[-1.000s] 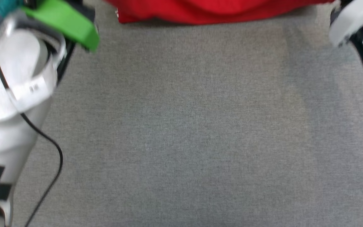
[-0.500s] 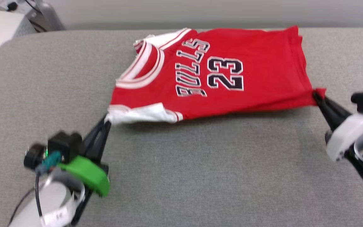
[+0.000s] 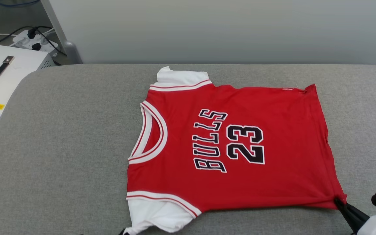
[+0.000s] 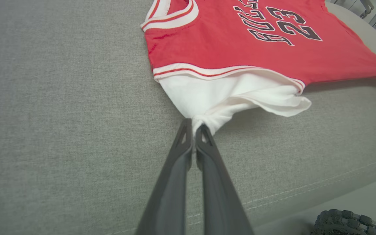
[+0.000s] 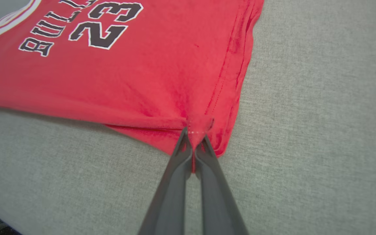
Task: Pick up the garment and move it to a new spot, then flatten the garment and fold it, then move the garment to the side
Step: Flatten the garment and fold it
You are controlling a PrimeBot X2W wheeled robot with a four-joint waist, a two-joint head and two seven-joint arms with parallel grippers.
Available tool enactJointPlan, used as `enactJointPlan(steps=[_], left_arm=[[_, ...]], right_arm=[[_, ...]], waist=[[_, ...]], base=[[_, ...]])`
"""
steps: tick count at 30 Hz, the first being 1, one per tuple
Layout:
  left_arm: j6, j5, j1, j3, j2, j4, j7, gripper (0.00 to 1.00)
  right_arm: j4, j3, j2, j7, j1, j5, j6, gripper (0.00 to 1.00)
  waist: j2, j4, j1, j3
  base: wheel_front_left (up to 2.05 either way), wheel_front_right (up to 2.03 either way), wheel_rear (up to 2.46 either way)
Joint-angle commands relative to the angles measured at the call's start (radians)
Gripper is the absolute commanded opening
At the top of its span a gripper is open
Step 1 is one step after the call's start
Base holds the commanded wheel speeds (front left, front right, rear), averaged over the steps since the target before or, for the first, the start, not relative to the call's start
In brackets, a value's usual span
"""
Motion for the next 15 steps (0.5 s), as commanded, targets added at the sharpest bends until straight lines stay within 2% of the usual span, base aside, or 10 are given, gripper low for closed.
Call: enactJointPlan(steps=[1,8,15], left_arm=[[0.009,-0.016,0.033,0.001,0.000,-0.002,0.003,0.00],[0.028,-0.019,0.061,-0.008,0.004,-0.008,0.011,0.00],[0.013,0.058,-0.107,0.004,0.017,-0.001,0.012,0.00]], right_arm=[[-0.016,-0.026,-0.006,0.011,0.041,0.051,-0.001,0.00],[-0.100,-0.139,0.019,0.087,0.173,0.000,-0.001,0.00],[-0.180,-0.272,0.080,0.144,0.180,-0.059,-0.001,0.00]], waist=[[0.0000,0.000,0.0001,-0.011],[0.0000,0.001,0.0001,-0.012],[0.0000,0.007,0.0001,0.004]], base=[[0.00,0.00,0.00],[0.00,0.00,0.00],[0.00,0.00,0.00]])
